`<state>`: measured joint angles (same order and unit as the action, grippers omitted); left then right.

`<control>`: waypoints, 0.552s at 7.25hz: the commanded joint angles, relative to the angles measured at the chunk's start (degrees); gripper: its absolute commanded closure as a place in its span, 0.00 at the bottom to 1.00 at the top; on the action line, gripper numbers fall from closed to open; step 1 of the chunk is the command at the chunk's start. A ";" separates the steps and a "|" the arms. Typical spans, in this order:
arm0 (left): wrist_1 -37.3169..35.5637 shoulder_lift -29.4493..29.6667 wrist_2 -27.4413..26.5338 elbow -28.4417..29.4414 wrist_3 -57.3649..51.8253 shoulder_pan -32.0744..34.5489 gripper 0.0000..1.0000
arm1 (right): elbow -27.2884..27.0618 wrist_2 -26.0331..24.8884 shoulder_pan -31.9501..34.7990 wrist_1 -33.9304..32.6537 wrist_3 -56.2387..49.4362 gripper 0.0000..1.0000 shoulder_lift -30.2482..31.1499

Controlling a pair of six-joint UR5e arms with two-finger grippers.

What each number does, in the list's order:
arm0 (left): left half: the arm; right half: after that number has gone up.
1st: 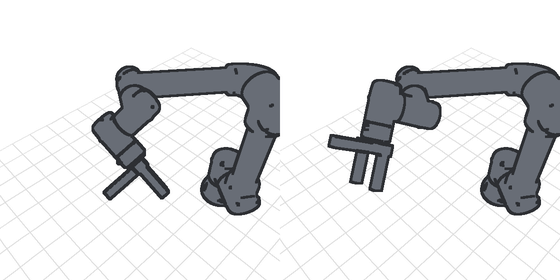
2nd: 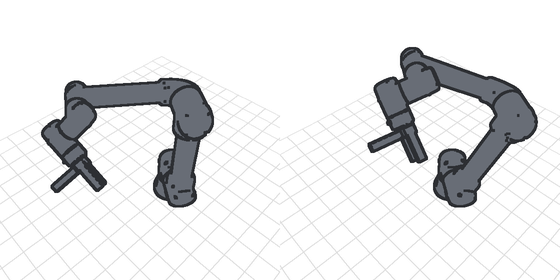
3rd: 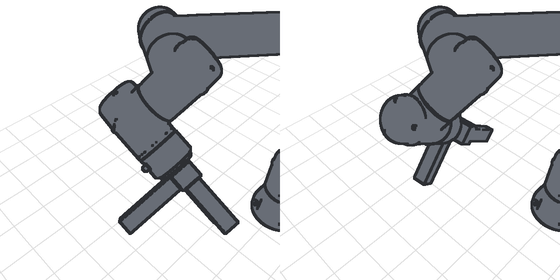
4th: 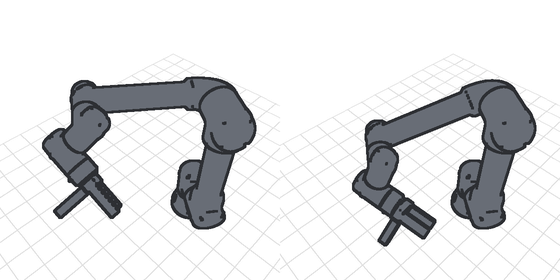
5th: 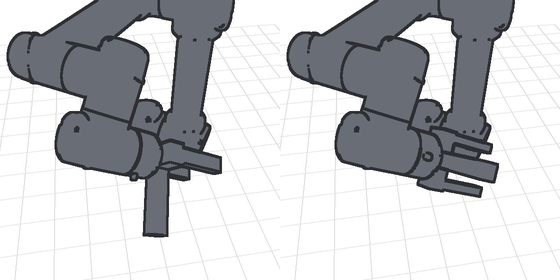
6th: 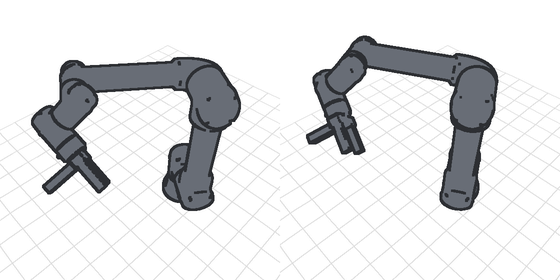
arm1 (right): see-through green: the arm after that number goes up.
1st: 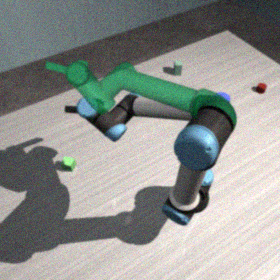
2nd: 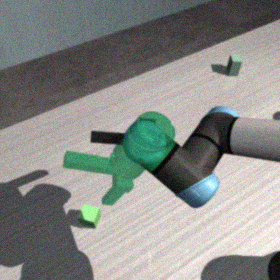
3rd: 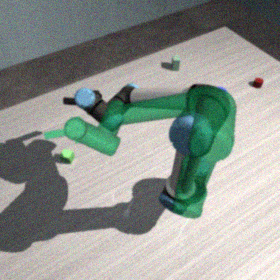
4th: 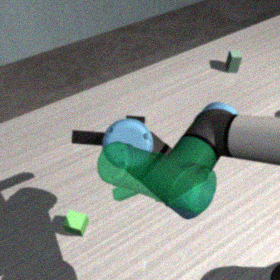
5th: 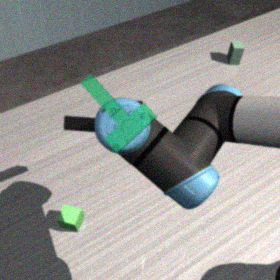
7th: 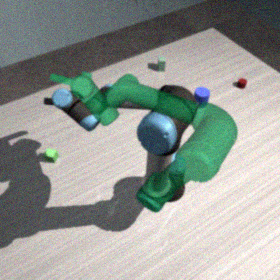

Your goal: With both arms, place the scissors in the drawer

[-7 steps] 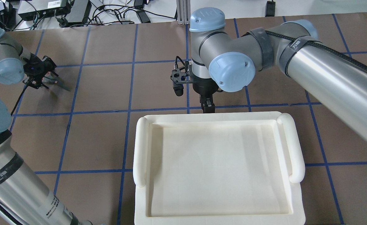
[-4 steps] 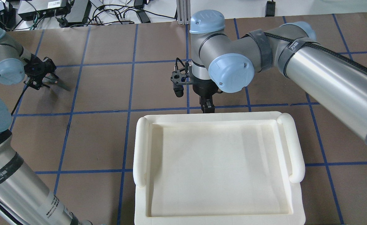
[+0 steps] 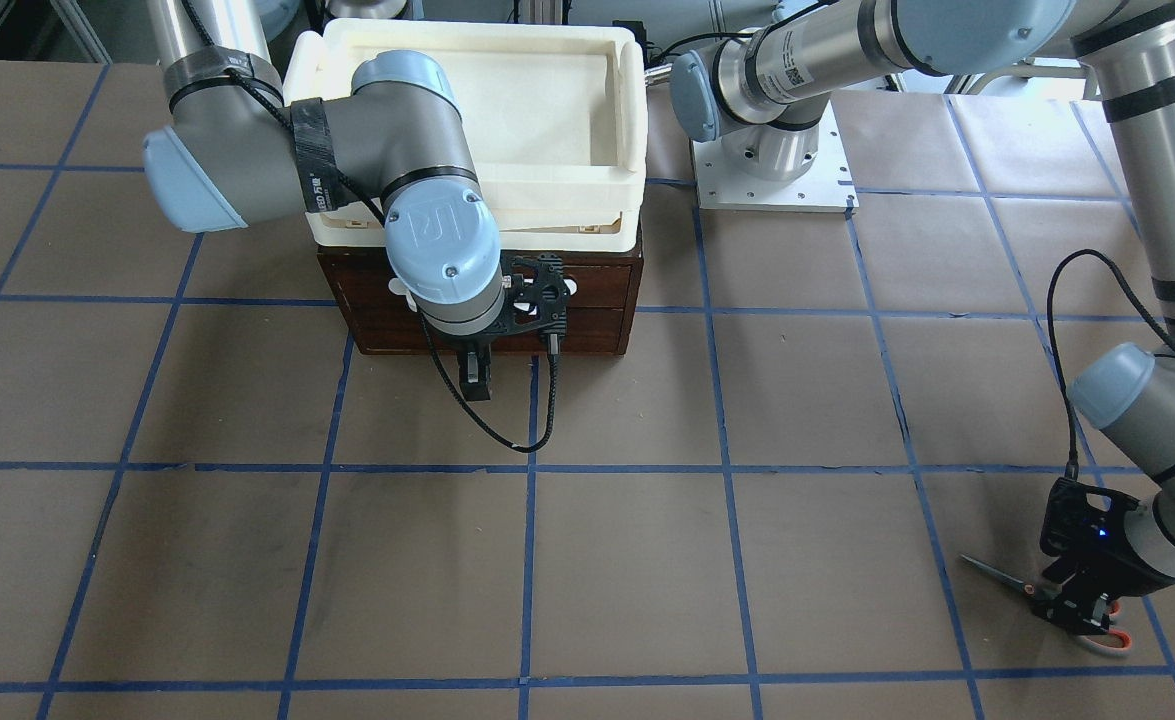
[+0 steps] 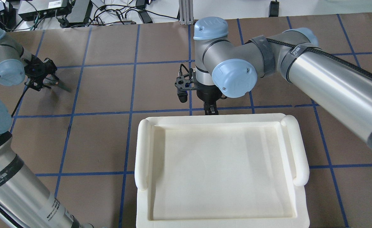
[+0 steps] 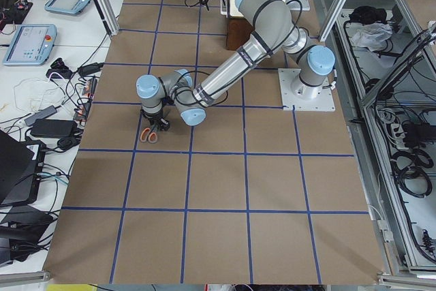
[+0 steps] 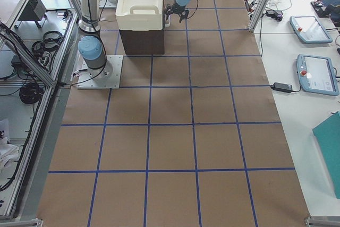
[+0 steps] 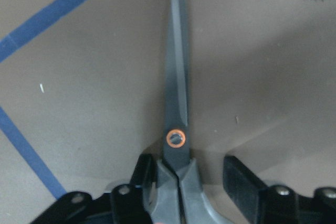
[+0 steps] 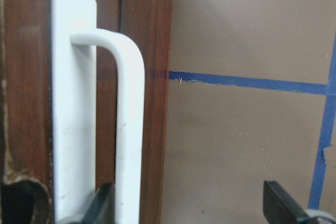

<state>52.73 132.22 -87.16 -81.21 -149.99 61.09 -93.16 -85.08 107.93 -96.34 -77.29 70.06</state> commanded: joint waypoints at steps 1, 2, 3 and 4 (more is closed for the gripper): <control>0.00 -0.12 -0.21 0.00 -0.21 0.00 0.57 | -0.09 -0.26 0.00 -0.17 0.21 0.30 -0.01; 0.00 -0.21 -0.21 0.00 -0.30 0.00 0.58 | -0.09 -0.26 0.00 -0.25 0.30 0.42 -0.01; 0.00 -0.47 -0.12 0.00 -0.21 0.00 0.59 | -0.09 -0.70 0.00 -0.43 0.30 0.45 -0.01; 0.26 -1.26 -0.03 0.00 0.22 0.00 0.62 | -0.09 -0.70 0.00 -0.60 0.30 0.45 -0.01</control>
<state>52.80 131.67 -87.27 -81.22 -150.12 61.08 -93.24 -85.62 107.94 -96.74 -77.01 70.07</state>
